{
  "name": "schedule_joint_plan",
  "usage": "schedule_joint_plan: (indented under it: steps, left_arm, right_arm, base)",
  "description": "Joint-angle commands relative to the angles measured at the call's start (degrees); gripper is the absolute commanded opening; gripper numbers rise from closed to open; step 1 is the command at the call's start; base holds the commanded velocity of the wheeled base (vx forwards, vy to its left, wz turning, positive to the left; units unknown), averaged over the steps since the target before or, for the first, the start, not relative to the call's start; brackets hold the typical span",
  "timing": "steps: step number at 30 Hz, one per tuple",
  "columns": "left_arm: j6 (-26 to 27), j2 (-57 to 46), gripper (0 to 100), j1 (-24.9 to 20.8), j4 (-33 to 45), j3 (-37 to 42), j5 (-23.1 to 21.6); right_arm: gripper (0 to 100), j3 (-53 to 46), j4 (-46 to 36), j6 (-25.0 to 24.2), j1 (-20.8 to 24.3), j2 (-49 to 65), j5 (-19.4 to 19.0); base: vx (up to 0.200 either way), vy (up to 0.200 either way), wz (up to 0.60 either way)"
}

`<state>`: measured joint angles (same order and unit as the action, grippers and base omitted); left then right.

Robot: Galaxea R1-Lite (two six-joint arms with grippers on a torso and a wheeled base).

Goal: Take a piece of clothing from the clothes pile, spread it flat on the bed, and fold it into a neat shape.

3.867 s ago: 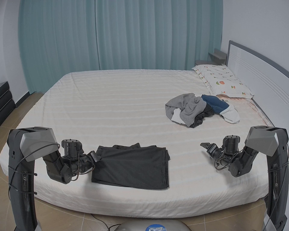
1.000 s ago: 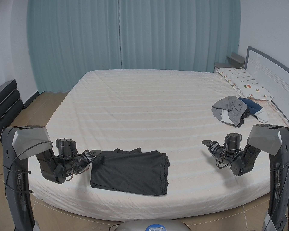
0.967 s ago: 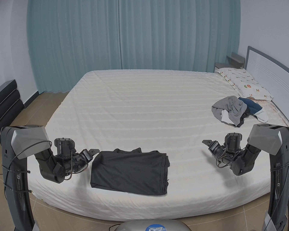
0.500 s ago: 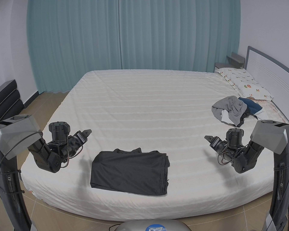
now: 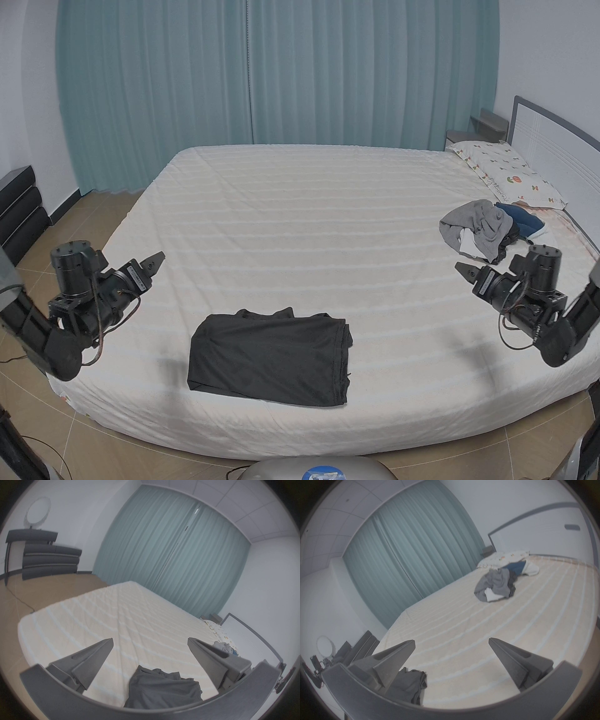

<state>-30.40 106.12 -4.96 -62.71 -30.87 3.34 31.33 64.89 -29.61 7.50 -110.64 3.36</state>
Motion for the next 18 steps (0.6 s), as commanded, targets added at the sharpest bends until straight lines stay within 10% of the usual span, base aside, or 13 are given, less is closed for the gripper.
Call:
schedule_joint_plan:
  steps: [1,6,18]
  left_arm:
    - [5.62,-21.39,100,-1.10,-1.98,11.44,0.79]
    - [5.71,-31.15,100,-1.01,-1.10,15.13,0.61]
    - [12.91,-59.36,100,-1.01,15.86,19.70,0.53]
  right_arm:
    - [100,-13.66,0.24,7.99,1.20,24.68,0.06]
    - [100,-15.33,-3.37,9.40,1.38,37.87,-0.02]
    - [100,-17.62,-40.11,25.83,0.50,78.65,-1.78]
  base:
    - [0.000,0.000,0.00]
    - [0.000,0.000,0.00]
    - [0.000,0.000,0.00]
